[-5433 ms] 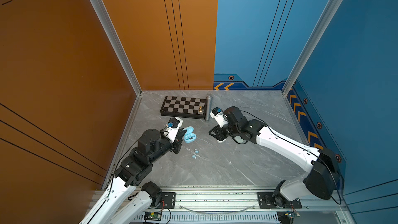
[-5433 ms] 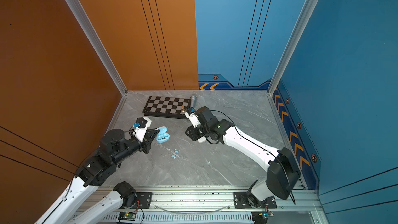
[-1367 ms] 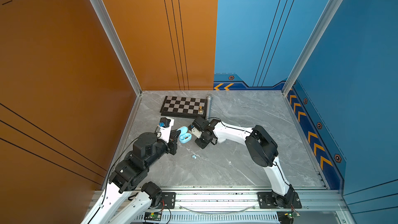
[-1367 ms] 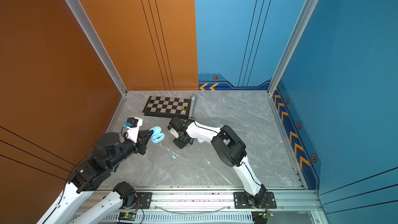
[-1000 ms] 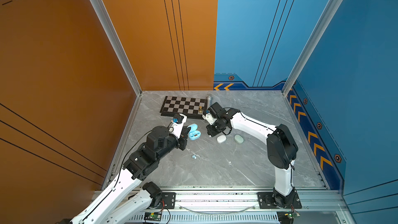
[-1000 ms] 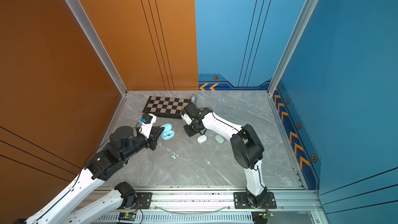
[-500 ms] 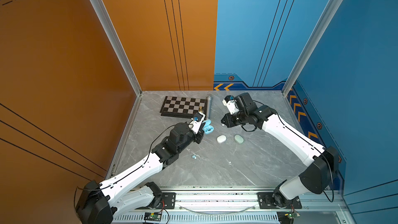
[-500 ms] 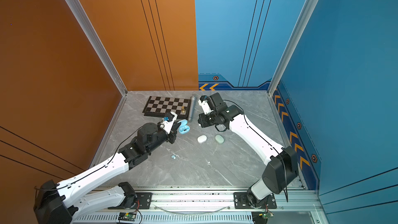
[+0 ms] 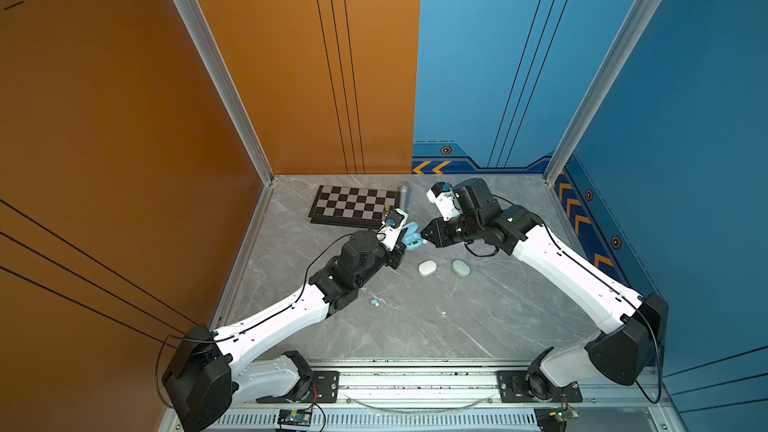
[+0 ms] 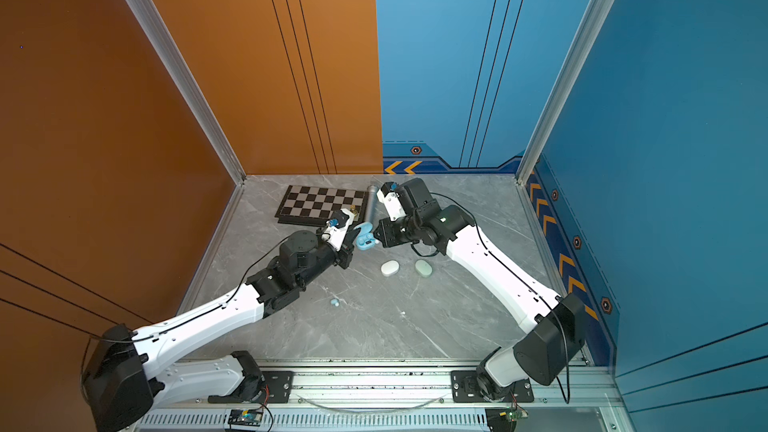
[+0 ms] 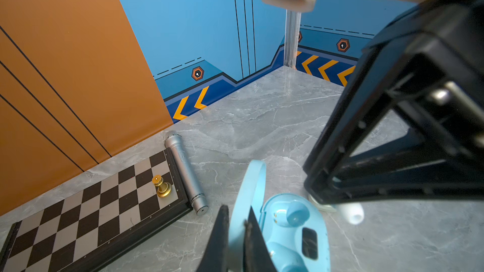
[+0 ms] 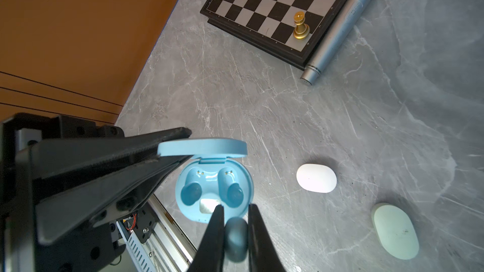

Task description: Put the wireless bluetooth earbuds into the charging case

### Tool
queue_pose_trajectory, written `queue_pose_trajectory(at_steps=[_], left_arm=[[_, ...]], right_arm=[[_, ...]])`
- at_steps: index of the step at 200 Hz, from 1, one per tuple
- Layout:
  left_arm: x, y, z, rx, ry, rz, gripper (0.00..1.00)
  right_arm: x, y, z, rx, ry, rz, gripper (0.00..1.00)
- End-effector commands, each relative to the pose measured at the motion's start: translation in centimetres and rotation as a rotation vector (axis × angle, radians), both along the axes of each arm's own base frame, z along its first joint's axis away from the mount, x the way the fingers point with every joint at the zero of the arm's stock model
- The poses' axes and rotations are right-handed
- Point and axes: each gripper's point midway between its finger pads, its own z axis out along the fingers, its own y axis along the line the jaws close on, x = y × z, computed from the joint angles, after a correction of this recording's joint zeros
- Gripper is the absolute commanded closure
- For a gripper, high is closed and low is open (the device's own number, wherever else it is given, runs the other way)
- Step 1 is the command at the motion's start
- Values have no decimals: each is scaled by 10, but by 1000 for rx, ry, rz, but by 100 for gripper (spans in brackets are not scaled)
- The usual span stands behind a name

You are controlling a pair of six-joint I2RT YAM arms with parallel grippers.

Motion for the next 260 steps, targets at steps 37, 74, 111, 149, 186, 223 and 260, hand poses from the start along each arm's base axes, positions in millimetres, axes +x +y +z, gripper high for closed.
queue_pose_trajectory(at_steps=[37, 74, 111, 149, 186, 223, 260], left_arm=[[-1, -4, 25, -23, -64, 9, 100], [-2, -6, 30, -31, -72, 8, 100], [-1, -8, 33, -30, -77, 9, 100], [-1, -8, 34, -31, -79, 9, 100], [-1, -8, 34, -31, -79, 13, 100], [-1, -7, 34, -29, -79, 14, 100], [-1, -6, 30, -22, -76, 18, 100]], right_arm=[[6, 12, 11, 32, 4, -17, 82], [9, 15, 9, 27, 4, -26, 81], [10, 20, 10, 41, 5, -26, 81], [9, 24, 9, 42, 13, -19, 80], [9, 26, 7, 39, 15, -15, 78], [8, 28, 7, 36, 13, -11, 74], [7, 29, 11, 44, 8, -11, 72]])
